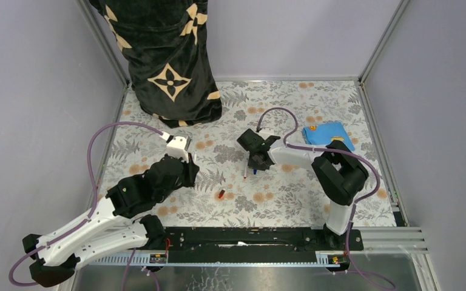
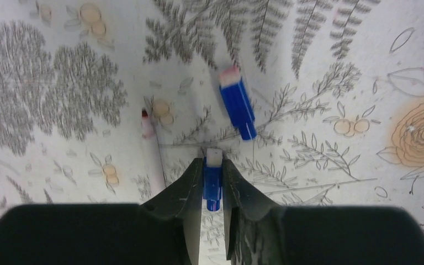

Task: Insert the pens into the pen caps

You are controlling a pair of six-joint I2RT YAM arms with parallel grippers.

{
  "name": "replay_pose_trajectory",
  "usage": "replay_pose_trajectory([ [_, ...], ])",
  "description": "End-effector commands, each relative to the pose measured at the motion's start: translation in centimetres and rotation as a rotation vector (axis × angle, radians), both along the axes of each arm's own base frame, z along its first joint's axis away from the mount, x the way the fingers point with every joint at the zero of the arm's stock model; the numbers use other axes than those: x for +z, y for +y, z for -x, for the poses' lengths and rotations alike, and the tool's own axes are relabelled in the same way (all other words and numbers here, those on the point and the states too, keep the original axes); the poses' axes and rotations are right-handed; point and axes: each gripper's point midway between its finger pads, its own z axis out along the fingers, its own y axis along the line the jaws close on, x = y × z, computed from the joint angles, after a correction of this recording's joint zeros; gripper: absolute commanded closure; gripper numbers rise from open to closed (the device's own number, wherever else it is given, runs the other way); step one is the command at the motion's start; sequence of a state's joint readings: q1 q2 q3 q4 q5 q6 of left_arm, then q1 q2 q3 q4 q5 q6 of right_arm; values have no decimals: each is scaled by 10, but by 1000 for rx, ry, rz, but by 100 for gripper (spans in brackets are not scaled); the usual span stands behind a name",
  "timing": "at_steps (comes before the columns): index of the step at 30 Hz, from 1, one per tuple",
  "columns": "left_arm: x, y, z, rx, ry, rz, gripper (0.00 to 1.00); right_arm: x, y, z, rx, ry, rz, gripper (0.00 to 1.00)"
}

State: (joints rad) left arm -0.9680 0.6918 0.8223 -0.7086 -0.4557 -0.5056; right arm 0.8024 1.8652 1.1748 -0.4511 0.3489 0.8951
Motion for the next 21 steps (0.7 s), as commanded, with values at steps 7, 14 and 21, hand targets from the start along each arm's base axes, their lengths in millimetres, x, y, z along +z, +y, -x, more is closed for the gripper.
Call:
replay_pose_trajectory([
  [7, 22, -5, -1, -40, -80, 78, 100, 79, 17, 14, 298, -190, -231, 100],
  [14, 52, -52, 9, -250, -137, 236, 100, 179, 8, 29, 349, -510, -473, 100],
  [21, 71, -106, 11, -401, -129, 359, 100, 265, -25, 44, 319, -840, -622, 100],
])
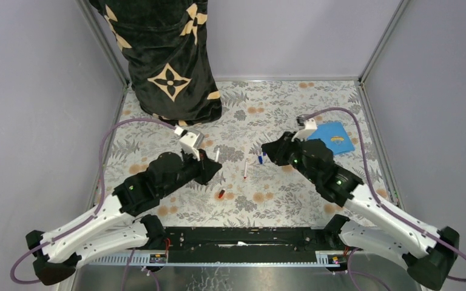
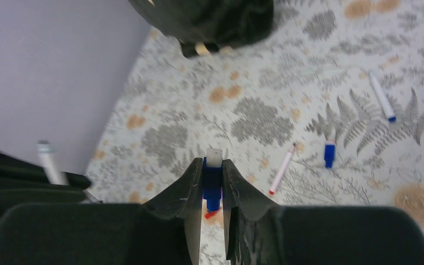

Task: Insert the pens into the pen caps

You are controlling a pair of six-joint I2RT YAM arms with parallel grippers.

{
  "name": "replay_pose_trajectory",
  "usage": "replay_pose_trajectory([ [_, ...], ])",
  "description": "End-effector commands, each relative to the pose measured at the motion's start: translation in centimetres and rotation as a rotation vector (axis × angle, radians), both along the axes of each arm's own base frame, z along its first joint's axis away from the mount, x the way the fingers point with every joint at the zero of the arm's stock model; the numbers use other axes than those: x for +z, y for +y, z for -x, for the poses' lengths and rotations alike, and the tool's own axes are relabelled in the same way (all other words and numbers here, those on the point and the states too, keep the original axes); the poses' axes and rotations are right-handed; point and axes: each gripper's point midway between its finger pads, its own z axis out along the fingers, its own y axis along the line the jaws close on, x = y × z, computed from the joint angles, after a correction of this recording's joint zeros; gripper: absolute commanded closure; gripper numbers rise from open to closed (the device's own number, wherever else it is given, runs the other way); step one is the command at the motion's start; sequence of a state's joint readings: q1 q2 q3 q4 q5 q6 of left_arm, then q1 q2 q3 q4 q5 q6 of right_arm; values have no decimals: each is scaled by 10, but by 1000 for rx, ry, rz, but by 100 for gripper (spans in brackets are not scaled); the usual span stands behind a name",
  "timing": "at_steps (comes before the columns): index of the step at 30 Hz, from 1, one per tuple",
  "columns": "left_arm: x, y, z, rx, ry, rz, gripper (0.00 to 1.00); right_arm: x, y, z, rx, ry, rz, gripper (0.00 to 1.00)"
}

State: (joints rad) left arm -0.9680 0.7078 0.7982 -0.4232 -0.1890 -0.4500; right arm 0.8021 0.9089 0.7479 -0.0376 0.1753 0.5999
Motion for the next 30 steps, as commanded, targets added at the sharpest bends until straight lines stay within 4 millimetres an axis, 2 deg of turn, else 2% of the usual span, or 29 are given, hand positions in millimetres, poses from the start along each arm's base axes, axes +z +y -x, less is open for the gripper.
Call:
replay_pose_trajectory([
  [1, 36, -49, 5, -159, -63, 162, 100, 48, -13, 4, -21, -181, -127, 100],
  [4, 45, -63, 9, -176, -78, 251, 100, 63, -17, 20, 21, -204, -204, 100],
  [7, 47, -74, 10, -200, -68, 311, 100, 78, -6, 44, 154, -255, -285, 100],
  [10, 53, -90, 22, -294, -76, 362, 100, 95, -3, 56, 206, -307, -412, 100],
  [14, 62, -104, 35, -409, -99, 370, 100, 114, -4, 61, 220, -375, -576, 100],
  [18, 68, -104, 36, -432, -127, 352, 100, 141, -9, 67, 231, -477, -681, 100],
  [23, 74, -98, 36, -413, -143, 357, 100, 166, -11, 69, 237, -549, -714, 100],
  [30, 66, -97, 37, -415, -129, 360, 100, 183, 0, 68, 284, -598, -673, 100],
])
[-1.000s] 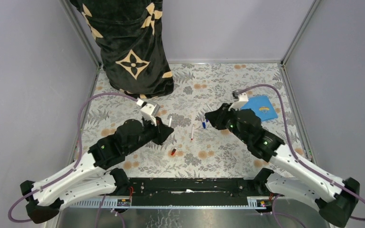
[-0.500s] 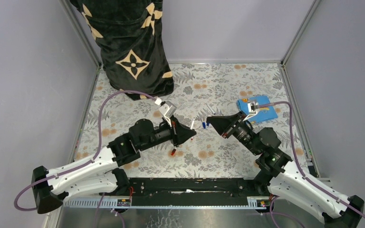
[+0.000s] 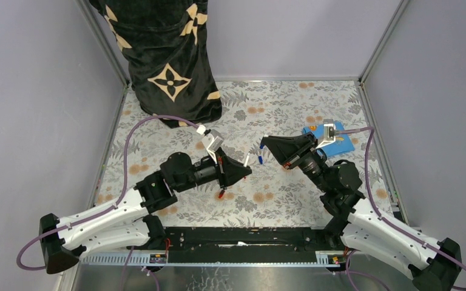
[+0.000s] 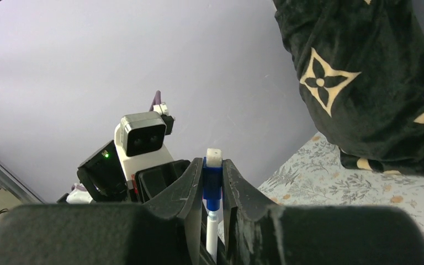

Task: Insert the pens into the pen caps

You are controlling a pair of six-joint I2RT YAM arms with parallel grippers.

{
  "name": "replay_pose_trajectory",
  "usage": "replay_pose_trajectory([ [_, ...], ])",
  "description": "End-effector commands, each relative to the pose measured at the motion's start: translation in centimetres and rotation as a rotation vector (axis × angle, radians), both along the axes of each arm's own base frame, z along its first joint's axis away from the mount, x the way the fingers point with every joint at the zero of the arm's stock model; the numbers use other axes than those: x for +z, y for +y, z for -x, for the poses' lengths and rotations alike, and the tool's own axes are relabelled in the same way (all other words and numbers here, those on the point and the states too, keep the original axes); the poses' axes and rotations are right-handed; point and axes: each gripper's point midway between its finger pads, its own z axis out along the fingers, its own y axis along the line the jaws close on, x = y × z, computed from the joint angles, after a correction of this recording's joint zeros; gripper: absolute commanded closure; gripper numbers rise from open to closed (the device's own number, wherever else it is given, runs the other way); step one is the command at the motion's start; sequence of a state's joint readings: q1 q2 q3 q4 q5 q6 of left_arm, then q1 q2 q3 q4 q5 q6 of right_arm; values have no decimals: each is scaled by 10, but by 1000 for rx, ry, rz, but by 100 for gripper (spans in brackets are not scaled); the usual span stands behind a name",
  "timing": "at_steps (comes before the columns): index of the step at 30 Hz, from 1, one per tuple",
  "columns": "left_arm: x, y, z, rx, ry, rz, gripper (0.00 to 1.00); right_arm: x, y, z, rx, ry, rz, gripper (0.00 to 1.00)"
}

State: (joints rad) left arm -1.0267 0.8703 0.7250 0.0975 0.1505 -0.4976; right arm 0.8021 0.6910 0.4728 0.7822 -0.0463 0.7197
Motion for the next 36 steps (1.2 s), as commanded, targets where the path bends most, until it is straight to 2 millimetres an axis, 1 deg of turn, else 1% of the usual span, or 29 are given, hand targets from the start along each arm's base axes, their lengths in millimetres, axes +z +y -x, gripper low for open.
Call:
replay_pose_trajectory([
  [1, 25, -4, 4, -31, -62, 73, 100, 48, -4, 13, 19, -149, -58, 100],
  [8, 28, -9, 11, -81, -71, 79, 100, 53, -1, 14, 27, -157, -46, 100],
  [17, 30, -13, 17, -123, -82, 82, 100, 44, 10, 10, 67, -108, -25, 100],
  [23, 33, -10, 16, -115, -91, 90, 100, 41, 12, 11, 82, -92, -20, 100],
  [32, 39, -7, 15, -100, -103, 107, 100, 29, 15, 10, 94, -56, -3, 100],
  [36, 38, -8, 16, -103, -103, 104, 100, 28, 15, 11, 102, -51, -3, 100],
])
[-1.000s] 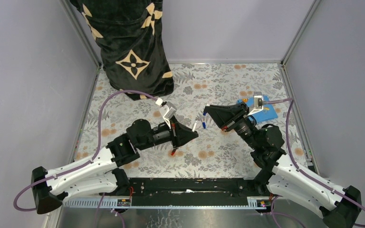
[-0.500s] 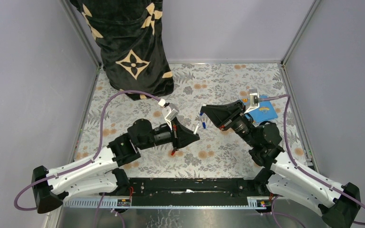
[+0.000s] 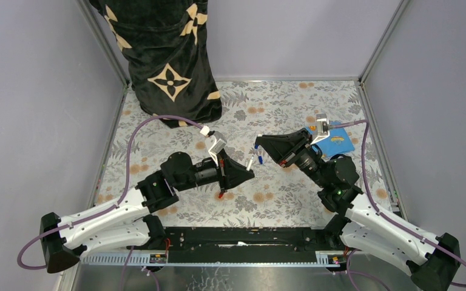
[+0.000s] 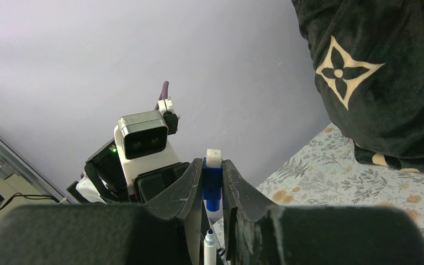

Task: Insert the pens into the pen caps

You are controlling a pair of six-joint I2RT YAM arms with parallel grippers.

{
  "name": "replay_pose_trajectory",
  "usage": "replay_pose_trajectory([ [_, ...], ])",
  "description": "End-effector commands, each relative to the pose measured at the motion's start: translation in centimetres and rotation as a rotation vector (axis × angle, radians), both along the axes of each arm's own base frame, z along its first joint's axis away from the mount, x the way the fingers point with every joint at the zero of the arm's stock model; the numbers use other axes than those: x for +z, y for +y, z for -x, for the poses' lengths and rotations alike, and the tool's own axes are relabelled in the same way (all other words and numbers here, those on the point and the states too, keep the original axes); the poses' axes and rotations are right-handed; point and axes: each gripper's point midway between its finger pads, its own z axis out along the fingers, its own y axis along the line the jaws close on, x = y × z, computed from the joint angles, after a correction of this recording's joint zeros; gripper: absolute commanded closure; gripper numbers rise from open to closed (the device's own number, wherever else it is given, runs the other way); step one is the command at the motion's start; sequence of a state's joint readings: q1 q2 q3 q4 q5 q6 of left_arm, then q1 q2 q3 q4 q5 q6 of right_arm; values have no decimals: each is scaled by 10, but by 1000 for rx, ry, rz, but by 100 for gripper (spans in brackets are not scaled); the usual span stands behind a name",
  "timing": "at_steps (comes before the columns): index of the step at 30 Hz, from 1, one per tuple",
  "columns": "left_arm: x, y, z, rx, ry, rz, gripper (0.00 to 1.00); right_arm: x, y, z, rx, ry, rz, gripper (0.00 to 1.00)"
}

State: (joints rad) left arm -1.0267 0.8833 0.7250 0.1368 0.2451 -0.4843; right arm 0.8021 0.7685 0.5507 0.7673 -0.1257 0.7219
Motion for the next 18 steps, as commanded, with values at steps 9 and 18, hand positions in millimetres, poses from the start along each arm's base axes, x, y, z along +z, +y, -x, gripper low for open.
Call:
replay_pose_trajectory([
  [9, 33, -2, 3, -18, -79, 91, 100, 15, 2, 13, 64, -28, -17, 100],
  [18, 34, 1, 2, -7, -80, 96, 100, 16, 6, 17, 96, -34, -7, 100],
])
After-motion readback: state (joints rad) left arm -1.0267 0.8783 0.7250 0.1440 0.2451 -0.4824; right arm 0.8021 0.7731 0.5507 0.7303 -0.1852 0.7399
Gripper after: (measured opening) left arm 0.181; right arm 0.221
